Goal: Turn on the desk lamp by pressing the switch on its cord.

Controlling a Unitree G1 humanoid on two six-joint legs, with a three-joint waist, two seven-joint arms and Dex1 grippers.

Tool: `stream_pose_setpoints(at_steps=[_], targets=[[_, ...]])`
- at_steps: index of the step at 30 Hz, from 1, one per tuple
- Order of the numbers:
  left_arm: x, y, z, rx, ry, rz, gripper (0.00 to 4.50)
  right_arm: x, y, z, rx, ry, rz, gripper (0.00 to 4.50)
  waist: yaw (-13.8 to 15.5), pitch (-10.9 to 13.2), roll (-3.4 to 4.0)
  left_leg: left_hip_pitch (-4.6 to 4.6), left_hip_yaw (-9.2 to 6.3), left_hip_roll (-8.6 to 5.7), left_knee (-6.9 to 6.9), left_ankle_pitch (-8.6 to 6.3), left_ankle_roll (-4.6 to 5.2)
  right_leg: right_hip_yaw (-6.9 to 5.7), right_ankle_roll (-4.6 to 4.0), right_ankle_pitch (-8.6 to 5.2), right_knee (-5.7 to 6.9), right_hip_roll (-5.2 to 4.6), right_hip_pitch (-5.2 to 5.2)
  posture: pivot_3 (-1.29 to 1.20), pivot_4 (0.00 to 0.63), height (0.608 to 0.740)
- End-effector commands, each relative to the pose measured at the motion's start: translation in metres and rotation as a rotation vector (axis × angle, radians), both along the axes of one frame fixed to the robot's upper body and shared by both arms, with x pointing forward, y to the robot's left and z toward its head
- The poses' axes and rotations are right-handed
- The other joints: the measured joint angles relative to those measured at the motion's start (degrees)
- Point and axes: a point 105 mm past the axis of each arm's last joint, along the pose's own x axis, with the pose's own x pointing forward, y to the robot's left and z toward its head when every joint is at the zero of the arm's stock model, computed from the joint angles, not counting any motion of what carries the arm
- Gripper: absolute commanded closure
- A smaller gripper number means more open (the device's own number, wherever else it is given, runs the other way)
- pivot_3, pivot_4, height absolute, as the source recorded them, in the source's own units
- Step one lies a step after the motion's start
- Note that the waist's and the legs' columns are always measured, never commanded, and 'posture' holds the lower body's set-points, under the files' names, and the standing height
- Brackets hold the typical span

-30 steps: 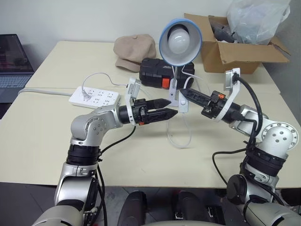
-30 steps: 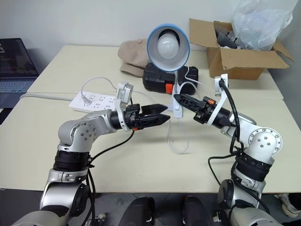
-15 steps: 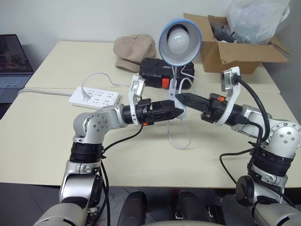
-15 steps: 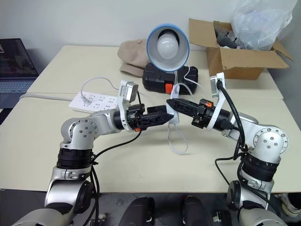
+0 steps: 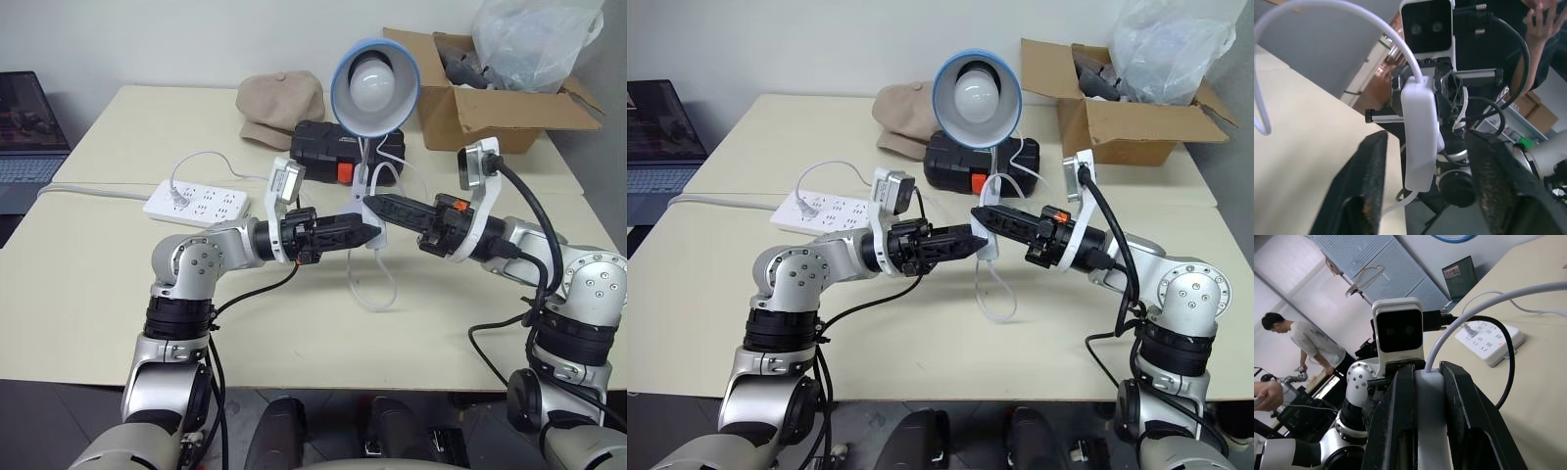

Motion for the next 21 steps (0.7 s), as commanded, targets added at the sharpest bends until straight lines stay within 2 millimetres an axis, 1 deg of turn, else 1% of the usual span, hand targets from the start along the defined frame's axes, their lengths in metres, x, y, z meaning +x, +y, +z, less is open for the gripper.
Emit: stream_pose_setpoints(at_steps=[1, 3, 5, 6, 8, 13, 15, 18, 20, 21], targets=[[-0.0075, -0.0029, 0.002, 0.011, -0.051, -0.038, 2.99, -0.0053, 0.0006, 0.0114, 0.033, -0.039, 0.015, 4.11, 0.0, 0.0, 0.0, 0.0, 0.0, 0.0, 0.0, 0.0, 0.0, 0.0, 0.0, 0.0, 0.0, 0.0, 0.0, 0.0, 0.15, 0.74], [-0.0059, -0.003, 0.0013, 0.01, -0.051, -0.034, 3.38, -0.0061, 0.0012, 0.0125, 0.035, -0.04, 0.02, 4.11, 0.1, 0.0, 0.0, 0.0, 0.0, 0.0, 0.0, 0.0, 0.0, 0.0, 0.0, 0.0, 0.0, 0.0, 0.0, 0.0, 0.15, 0.74], [-0.0049, -0.003, -0.0001, 0.017, -0.06, -0.032, 3.64, -0.0069, 0.0017, 0.013, 0.035, -0.04, 0.023, 4.11, 0.0, 0.0, 0.0, 0.0, 0.0, 0.0, 0.0, 0.0, 0.0, 0.01, 0.0, 0.0, 0.0, 0.0, 0.0, 0.0, 0.15, 0.74], [-0.0042, -0.0031, -0.0003, 0.017, -0.061, -0.029, 3.87, -0.0072, 0.0019, 0.0131, 0.034, -0.04, 0.025, 4.11, 0.0, 0.0, 0.0, 0.0, 0.0, 0.0, 0.0, 0.0, 0.0, 0.01, 0.01, 0.0, 0.0, 0.0, 0.0, 0.0, 0.15, 0.74], [-0.0023, -0.0032, 0.0004, 0.007, -0.059, -0.02, 4.08, -0.0082, 0.0023, 0.0132, 0.032, -0.04, 0.03, 4.11, 0.1, 0.0, -0.01, -0.01, 0.0, 0.0, -0.01, 0.0, 0.0, 0.0, 0.01, 0.0, -0.01, 0.01, 0.0, 0.0, 0.15, 0.74], [-0.0035, -0.0026, 0.0013, 0.005, -0.067, -0.029, 4.08, -0.0094, 0.003, 0.0128, 0.027, -0.035, 0.038, 4.11, 0.1, 0.0, -0.01, -0.02, 0.0, 0.0, 0.0, 0.0, 0.01, 0.0, 0.01, -0.01, -0.03, 0.01, 0.0, 0.0, 0.15, 0.74], [-0.008, -0.0002, 0.0026, -0.009, -0.043, -0.06, 4.08, -0.009, 0.0031, 0.0123, 0.027, -0.032, 0.038, 4.11, 0.1, 0.0, -0.01, -0.03, 0.0, 0.0, -0.01, 0.0, 0.01, 0.0, 0.02, -0.01, -0.04, 0.01, -0.01, 0.0, 0.15, 0.74], [-0.0073, 0.0021, 0.0028, -0.008, -0.027, -0.058, 4.08, -0.0086, 0.003, 0.0121, 0.027, -0.029, 0.038, 4.11, 0.1, 0.0, -0.01, -0.03, 0.0, 0.01, 0.0, 0.0, 0.01, 0.0, 0.2, -0.11, -0.04, 0.02, -0.01, 0.0, 0.15, 0.74], [-0.0049, 0.0024, 0.0014, 0.003, -0.027, -0.044, 3.38, -0.0084, 0.0028, 0.0119, 0.026, -0.027, 0.038, 4.11, 0.1, 0.0, -0.02, -0.03, -0.01, 0.01, 0.0, 0.0, 0.01, 0.0, 0.21, -0.12, -0.04, 0.02, -0.01, 0.0, 0.15, 0.74], [-0.0059, 0.0033, 0.0005, 0.006, -0.03, -0.049, 3.21, -0.0083, 0.0025, 0.0116, 0.025, -0.026, 0.038, 4.11, 0.1, 0.0, -0.02, -0.03, -0.01, 0.01, 0.0, 0.0, 0.01, 0.0, 0.22, -0.13, -0.04, 0.02, -0.01, 0.0, 0.15, 0.74]])
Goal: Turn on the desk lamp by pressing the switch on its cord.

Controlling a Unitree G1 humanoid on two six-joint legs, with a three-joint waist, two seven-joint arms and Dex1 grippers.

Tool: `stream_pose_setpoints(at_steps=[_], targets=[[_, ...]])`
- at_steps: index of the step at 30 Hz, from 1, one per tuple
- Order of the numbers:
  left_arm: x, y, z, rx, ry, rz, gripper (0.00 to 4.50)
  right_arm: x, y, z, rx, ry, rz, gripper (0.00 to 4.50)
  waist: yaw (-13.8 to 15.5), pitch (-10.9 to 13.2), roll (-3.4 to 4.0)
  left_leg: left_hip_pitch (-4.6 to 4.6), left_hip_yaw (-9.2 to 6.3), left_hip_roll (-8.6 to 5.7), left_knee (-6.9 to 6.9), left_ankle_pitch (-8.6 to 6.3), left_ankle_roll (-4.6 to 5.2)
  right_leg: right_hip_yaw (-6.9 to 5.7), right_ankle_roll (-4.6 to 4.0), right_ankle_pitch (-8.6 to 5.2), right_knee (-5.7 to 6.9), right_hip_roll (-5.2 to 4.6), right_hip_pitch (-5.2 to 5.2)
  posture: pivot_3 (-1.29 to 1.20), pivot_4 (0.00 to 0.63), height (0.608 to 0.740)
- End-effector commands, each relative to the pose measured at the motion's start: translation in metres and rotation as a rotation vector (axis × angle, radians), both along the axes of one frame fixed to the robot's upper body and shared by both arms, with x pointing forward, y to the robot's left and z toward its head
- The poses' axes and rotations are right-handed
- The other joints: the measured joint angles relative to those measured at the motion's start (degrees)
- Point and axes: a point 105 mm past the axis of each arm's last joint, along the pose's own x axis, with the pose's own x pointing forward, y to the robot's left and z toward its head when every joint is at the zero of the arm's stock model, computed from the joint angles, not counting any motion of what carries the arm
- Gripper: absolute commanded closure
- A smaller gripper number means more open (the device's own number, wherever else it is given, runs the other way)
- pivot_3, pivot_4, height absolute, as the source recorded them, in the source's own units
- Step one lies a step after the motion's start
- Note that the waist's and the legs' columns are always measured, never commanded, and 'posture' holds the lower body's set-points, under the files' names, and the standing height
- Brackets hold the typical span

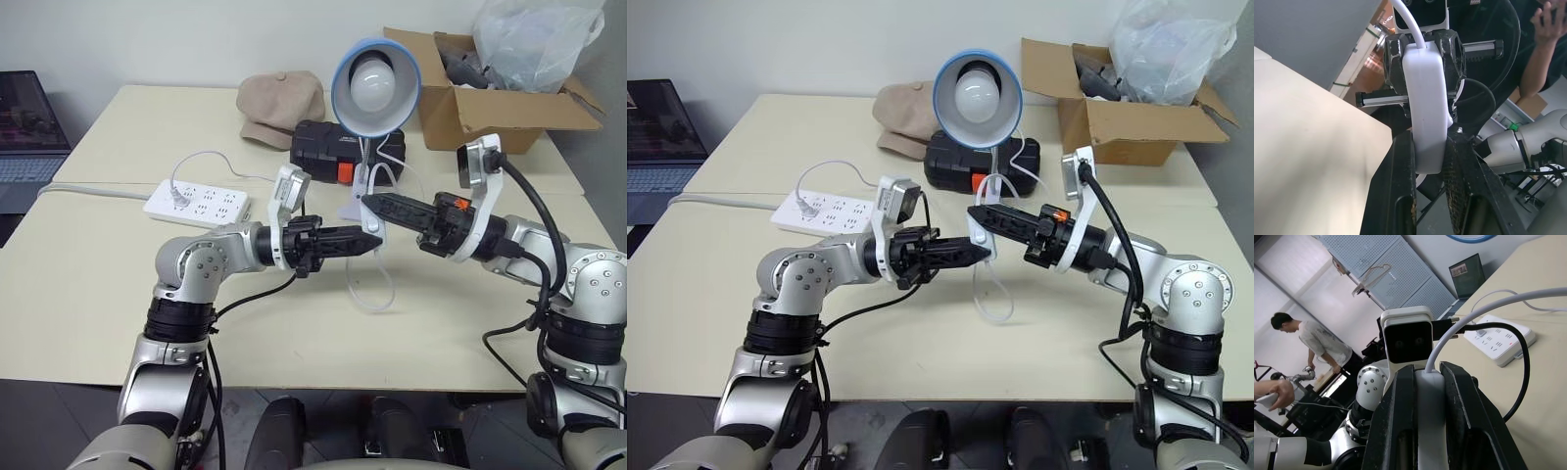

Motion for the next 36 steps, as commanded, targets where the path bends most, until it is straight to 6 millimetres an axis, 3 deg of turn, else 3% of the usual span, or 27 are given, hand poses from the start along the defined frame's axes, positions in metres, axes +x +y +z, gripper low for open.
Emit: stream_pose_setpoints(at_steps=[1, 10, 11, 30, 31, 36], targets=[[-0.002, 0.005, 0.005, -0.012, -0.021, -0.007, 3.0, -0.005, -0.001, 0.008, 0.018, -0.034, 0.012, 4.11, 0.0, 0.0, -0.01, 0.0, 0.0, 0.0, 0.0, 0.0, 0.0, 0.0, 0.01, -0.01, 0.0, 0.0, 0.0, 0.0, 0.15, 0.74], [-0.007, 0.007, 0.009, -0.051, 0.005, -0.02, 1.25, -0.004, -0.002, 0.007, 0.01, -0.03, 0.015, 4.11, 0.1, 0.0, -0.01, -0.02, 0.0, 0.01, 0.01, 0.0, 0.0, 0.0, 0.03, -0.02, -0.01, 0.0, -0.01, 0.0, 0.15, 0.74], [-0.007, 0.006, 0.01, -0.054, 0.007, -0.02, 1.21, -0.005, -0.002, 0.007, 0.008, -0.03, 0.017, 4.11, 0.1, 0.0, -0.01, -0.02, 0.0, 0.01, 0.01, 0.0, 0.0, 0.0, 0.04, -0.02, -0.01, 0.0, 0.0, 0.0, 0.15, 0.74], [-0.001, -0.006, 0.01, -0.089, 0.047, -0.014, 1.21, -0.008, 0.001, 0.009, -0.003, -0.038, 0.045, 4.11, 0.1, 0.0, -0.02, -0.03, -0.01, 0.01, 0.0, 0.0, 0.0, -0.01, 0.05, -0.03, -0.02, 0.01, -0.01, 0.0, 0.15, 0.74], [-0.001, -0.006, 0.01, -0.088, 0.045, -0.016, 1.55, -0.008, 0.002, 0.01, -0.002, -0.038, 0.046, 4.11, 0.1, 0.0, -0.02, -0.03, -0.01, 0.01, 0.0, 0.0, 0.0, -0.01, 0.05, -0.03, -0.02, 0.01, -0.01, 0.0, 0.15, 0.74], [-0.005, -0.007, 0.008, -0.081, 0.044, -0.037, 2.35, -0.008, 0.002, 0.01, 0.001, -0.04, 0.049, 4.11, 0.1, 0.0, -0.02, -0.04, -0.01, 0.01, 0.01, 0.0, 0.0, -0.01, 0.05, -0.03, -0.03, 0.01, -0.01, 0.0, 0.15, 0.74]])
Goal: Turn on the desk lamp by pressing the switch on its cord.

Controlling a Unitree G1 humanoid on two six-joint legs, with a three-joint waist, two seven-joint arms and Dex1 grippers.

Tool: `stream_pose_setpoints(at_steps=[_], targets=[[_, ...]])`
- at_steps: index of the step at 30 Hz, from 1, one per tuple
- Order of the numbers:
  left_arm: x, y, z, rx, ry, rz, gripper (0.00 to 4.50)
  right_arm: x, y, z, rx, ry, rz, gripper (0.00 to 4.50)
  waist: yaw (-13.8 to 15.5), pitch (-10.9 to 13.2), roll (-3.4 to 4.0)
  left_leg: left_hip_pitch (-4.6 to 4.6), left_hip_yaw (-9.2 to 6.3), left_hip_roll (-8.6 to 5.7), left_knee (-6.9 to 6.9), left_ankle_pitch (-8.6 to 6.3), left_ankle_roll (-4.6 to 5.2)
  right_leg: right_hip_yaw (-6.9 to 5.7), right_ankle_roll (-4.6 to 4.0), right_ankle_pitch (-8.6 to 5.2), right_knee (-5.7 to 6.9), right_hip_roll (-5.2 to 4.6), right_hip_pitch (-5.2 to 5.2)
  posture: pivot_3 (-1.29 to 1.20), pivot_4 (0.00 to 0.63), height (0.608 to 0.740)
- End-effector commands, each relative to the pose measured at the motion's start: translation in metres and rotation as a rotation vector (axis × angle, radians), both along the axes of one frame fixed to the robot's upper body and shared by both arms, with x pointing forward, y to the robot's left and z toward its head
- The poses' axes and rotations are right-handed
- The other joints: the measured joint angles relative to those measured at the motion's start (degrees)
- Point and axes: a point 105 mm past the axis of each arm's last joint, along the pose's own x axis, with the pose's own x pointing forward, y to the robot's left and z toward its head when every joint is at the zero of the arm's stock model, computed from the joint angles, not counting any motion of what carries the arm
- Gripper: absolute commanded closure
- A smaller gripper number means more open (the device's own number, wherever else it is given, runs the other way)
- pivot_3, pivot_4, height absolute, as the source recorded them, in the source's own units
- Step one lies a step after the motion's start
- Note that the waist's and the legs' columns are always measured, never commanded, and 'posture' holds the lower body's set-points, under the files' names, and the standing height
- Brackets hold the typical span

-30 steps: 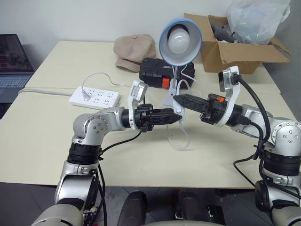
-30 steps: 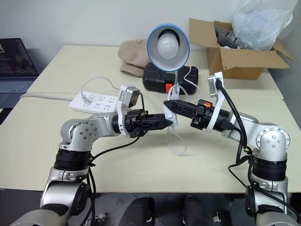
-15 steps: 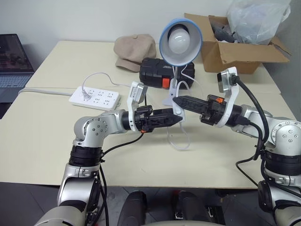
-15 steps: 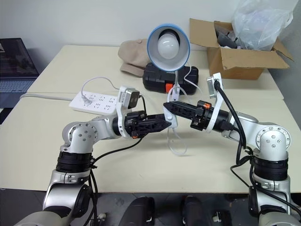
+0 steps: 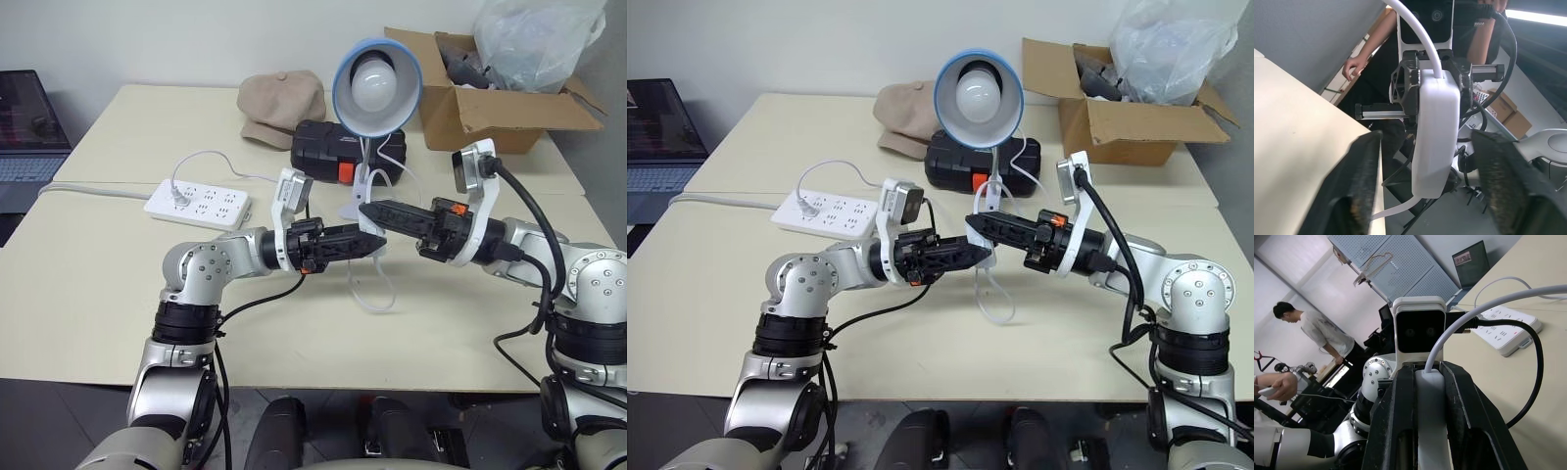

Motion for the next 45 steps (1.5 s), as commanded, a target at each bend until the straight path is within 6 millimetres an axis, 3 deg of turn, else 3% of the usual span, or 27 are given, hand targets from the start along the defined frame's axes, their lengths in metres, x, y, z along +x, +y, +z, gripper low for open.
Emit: stream_pose_setpoints(at_steps=[1, 10, 22, 24, 33, 39, 42, 45], targets=[[-0.005, -0.002, 0.007, -0.018, -0.04, -0.036, 2.53, -0.004, 0.001, 0.014, 0.031, -0.049, 0.018, 4.11, 0.0, 0.0, 0.0, 0.0, 0.0, 0.0, 0.0, 0.0, 0.0, 0.0, 0.0, 0.0, 0.0, 0.0, 0.0, 0.0, 0.15, 0.74], [-0.008, -0.002, 0.004, -0.007, -0.048, -0.049, 3.96, -0.005, 0.001, 0.016, 0.042, -0.052, 0.022, 4.12, 0.0, 0.0, 0.0, 0.0, 0.0, 0.0, 0.0, 0.0, 0.0, 0.0, 0.0, 0.0, 0.0, 0.0, 0.0, 0.0, 0.15, 0.74], [-0.012, 0.002, 0.003, -0.003, -0.077, -0.076, 4.0, -0.004, 0.001, 0.017, 0.044, -0.05, 0.021, 4.12, 0.0, 0.0, 0.0, -0.01, 0.0, 0.0, -0.01, 0.0, 0.0, 0.0, 0.01, -0.01, -0.01, 0.0, 0.0, 0.0, 0.15, 0.74], [-0.011, 0.003, 0.002, 0.007, -0.072, -0.075, 3.31, -0.004, 0.001, 0.017, 0.046, -0.047, 0.019, 4.12, 0.0, 0.0, 0.0, -0.01, 0.0, 0.0, -0.01, 0.0, 0.0, 0.0, 0.01, -0.01, -0.01, 0.0, 0.0, 0.0, 0.15, 0.74], [-0.018, 0.014, -0.012, 0.076, -0.068, -0.082, 1.75, 0.005, -0.003, 0.014, 0.07, -0.011, -0.03, 4.12, -0.1, 0.0, 0.0, -0.01, 0.0, 0.02, -0.02, 0.0, 0.0, 0.0, 0.01, -0.01, -0.02, 0.01, -0.02, 0.0, 0.15, 0.74], [-0.025, 0.025, -0.023, 0.142, -0.091, -0.046, 0.69, 0.022, -0.01, 0.005, 0.077, 0.044, -0.12, 4.12, 0.0, 0.0, 0.01, -0.01, 0.0, 0.04, -0.02, 0.0, 0.0, 0.01, 0.01, -0.01, -0.03, 0.01, -0.02, 0.0, 0.15, 0.74], [-0.029, 0.032, -0.027, 0.187, -0.134, -0.001, 0.09, 0.045, -0.016, -0.016, -0.005, 0.082, -0.246, 4.12, 0.1, 0.0, 0.01, -0.01, 0.0, 0.03, -0.01, 0.0, 0.0, 0.0, 0.01, -0.01, -0.02, 0.01, -0.02, 0.0, 0.15, 0.74], [-0.034, 0.039, -0.038, 0.259, -0.17, 0.054, 0.0, 0.068, -0.025, -0.049, -0.126, 0.139, -0.38, 4.12, -0.1, 0.0, 0.01, 0.0, 0.02, 0.03, -0.02, 0.0, 0.0, 0.04, 0.01, -0.01, -0.03, -0.01, -0.02, 0.0, 0.15, 0.74]])
